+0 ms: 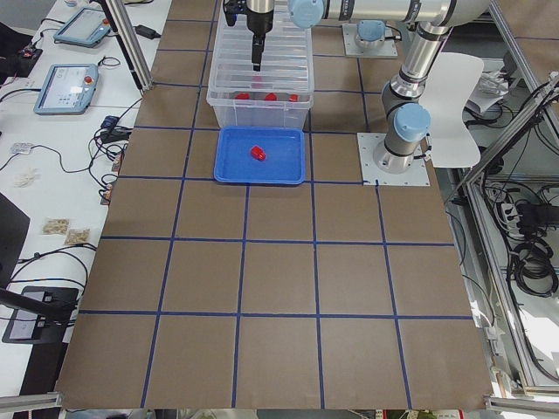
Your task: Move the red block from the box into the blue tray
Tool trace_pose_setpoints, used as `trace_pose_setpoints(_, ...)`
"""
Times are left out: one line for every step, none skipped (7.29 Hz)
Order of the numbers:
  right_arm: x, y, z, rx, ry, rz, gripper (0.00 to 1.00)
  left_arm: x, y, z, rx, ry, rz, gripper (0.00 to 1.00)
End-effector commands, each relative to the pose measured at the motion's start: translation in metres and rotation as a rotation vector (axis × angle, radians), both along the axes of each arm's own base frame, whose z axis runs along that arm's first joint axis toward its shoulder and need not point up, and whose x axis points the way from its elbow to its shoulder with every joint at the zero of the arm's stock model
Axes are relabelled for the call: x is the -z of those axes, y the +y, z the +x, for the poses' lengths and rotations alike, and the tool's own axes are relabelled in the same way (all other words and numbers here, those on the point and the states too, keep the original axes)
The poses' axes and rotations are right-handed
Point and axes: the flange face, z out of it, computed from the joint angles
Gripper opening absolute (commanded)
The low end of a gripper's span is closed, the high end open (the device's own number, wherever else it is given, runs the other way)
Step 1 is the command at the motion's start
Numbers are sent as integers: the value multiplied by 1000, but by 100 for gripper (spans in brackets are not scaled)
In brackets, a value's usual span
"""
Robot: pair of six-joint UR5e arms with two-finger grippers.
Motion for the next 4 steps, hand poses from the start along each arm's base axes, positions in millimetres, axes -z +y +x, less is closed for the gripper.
trace_pose_setpoints(4,1,7,1,-45,-3,100,1,-1,0,0,0,1,100)
trace_pose_setpoints(5,2,11,3,-70,-6,100,1,0,0,0,0,2,100)
trace_pose_setpoints(8,3,15,29,-101,-5,100,1,0,0,0,0,3,100)
trace_pose_setpoints(8,3,23,54,-120,-3,100,2,0,0,0,0,3,100)
